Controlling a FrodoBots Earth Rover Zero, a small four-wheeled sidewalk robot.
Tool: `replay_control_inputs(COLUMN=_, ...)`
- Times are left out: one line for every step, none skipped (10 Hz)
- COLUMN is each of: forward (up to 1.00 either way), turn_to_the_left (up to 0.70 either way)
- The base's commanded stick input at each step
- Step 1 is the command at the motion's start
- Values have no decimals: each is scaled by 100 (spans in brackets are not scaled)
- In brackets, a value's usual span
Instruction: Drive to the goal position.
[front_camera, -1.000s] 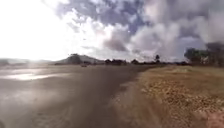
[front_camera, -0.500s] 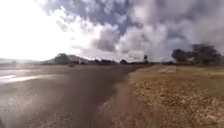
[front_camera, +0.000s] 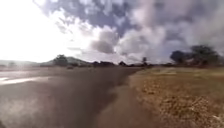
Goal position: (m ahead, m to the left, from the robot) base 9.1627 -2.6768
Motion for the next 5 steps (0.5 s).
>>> replay_control_inputs(forward=50, turn_to_the_left=0)
replay_control_inputs(forward=50, turn_to_the_left=0)
replay_control_inputs(forward=50, turn_to_the_left=0)
replay_control_inputs(forward=50, turn_to_the_left=0)
replay_control_inputs(forward=50, turn_to_the_left=0)
